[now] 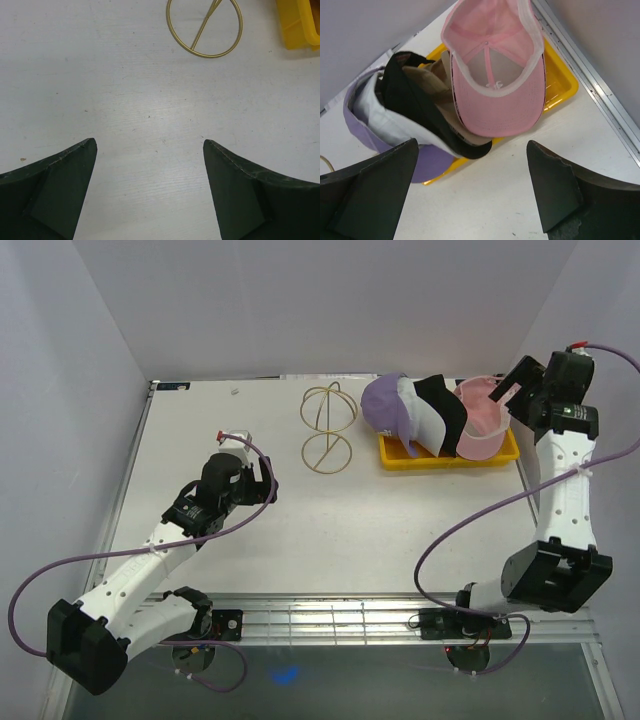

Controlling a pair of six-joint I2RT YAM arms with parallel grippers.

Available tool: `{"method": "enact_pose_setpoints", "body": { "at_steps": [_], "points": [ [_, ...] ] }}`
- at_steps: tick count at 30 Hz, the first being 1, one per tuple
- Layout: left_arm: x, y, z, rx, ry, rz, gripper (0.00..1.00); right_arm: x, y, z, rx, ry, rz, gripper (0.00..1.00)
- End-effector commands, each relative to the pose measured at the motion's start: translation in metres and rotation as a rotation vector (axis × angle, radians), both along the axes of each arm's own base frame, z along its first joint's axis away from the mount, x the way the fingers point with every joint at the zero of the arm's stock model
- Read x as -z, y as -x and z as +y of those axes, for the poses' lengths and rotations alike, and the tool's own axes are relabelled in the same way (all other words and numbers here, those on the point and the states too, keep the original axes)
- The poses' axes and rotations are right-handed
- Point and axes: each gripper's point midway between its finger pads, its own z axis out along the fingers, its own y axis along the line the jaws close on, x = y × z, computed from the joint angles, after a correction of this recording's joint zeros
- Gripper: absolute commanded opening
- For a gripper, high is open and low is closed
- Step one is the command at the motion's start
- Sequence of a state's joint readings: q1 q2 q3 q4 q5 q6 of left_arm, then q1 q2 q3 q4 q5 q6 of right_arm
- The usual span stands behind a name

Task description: Stack the hats

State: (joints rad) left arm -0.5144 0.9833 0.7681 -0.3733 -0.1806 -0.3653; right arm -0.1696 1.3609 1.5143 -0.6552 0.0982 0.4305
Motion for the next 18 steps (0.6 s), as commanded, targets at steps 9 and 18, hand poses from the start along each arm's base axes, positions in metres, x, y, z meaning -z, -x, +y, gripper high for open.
{"method": "enact_pose_setpoints", "body": {
  "at_steps": [9, 18],
  "points": [
    [-0.020, -0.001, 0.007, -0.030, -0.002, -0.050, 0.98, 0.080, -0.028, -0.065, 0.090, -0.215, 0.166, 0.98],
    [-0.020, 0.000, 0.007, -0.025, -0.003, -0.047, 0.98, 0.139, -0.022, -0.071, 0.094, -0.202, 0.283, 0.83]
  ]
}}
